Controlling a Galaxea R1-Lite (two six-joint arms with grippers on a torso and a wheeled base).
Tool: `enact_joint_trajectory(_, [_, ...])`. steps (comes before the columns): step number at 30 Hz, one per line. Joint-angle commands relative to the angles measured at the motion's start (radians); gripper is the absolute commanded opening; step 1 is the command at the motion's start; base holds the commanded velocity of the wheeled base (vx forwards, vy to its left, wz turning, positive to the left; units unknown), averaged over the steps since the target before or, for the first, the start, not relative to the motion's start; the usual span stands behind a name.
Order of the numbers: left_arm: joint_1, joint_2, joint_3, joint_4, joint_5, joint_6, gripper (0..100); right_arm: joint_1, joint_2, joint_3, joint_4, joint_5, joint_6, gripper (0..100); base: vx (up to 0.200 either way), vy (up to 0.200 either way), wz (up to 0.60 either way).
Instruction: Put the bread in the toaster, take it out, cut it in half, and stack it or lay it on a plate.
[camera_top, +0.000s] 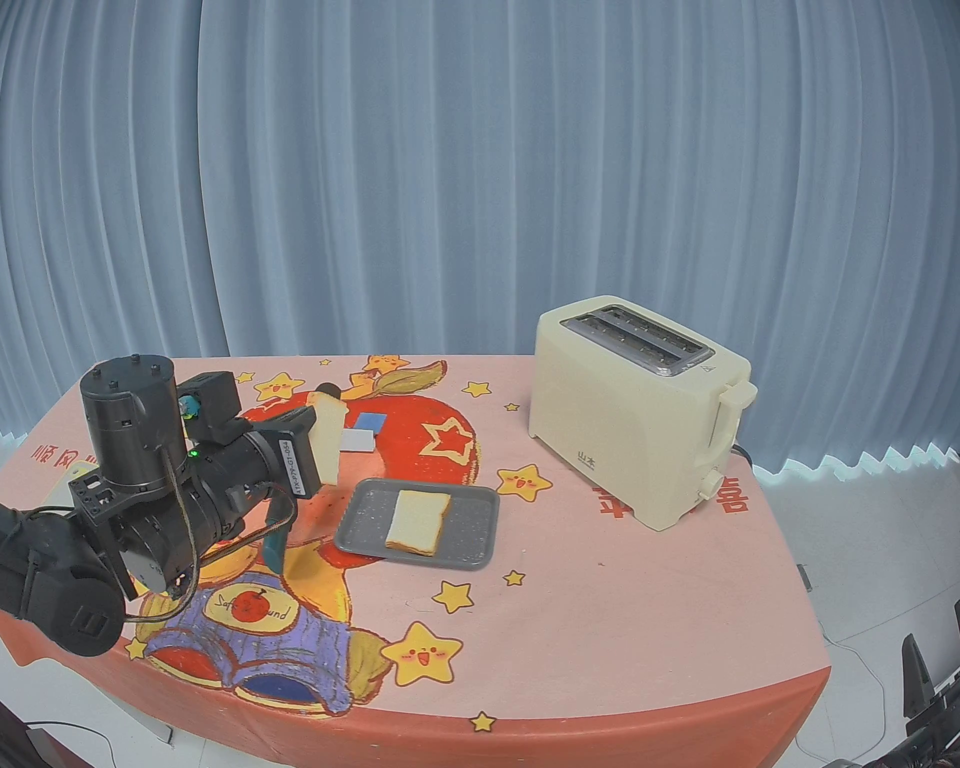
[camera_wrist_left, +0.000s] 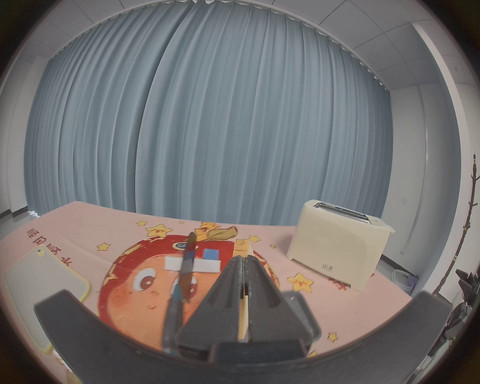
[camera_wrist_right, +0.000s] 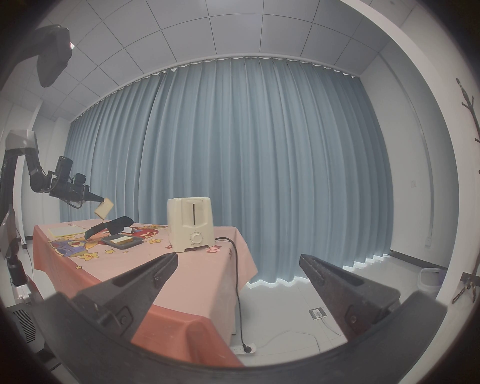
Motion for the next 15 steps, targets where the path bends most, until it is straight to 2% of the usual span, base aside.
enact_joint_trajectory(1, [-0.002,0.114,0.003,-0.095,0.009,0.002,0,0.0,-0.016,0.018,-0.001,0.0,0.0,100,0.0,-0.2,0.0])
enact_joint_trajectory(4, [-0.002,0.155,0.013,-0.141,0.011,0.004,0,0.0,-0.016,0.018,-0.001,0.0,0.0,100,0.0,0.0,0.0])
enact_joint_trajectory(11, [-0.043,0.158,0.075,-0.147,-0.002,-0.002,0,0.0,-0.016,0.018,-0.001,0.0,0.0,100,0.0,0.0,0.0])
enact_joint_trajectory(15, [-0.038,0.144,0.076,-0.147,-0.003,-0.002,0,-0.001,-0.016,0.018,-0.001,0.0,0.0,100,0.0,0.0,0.0])
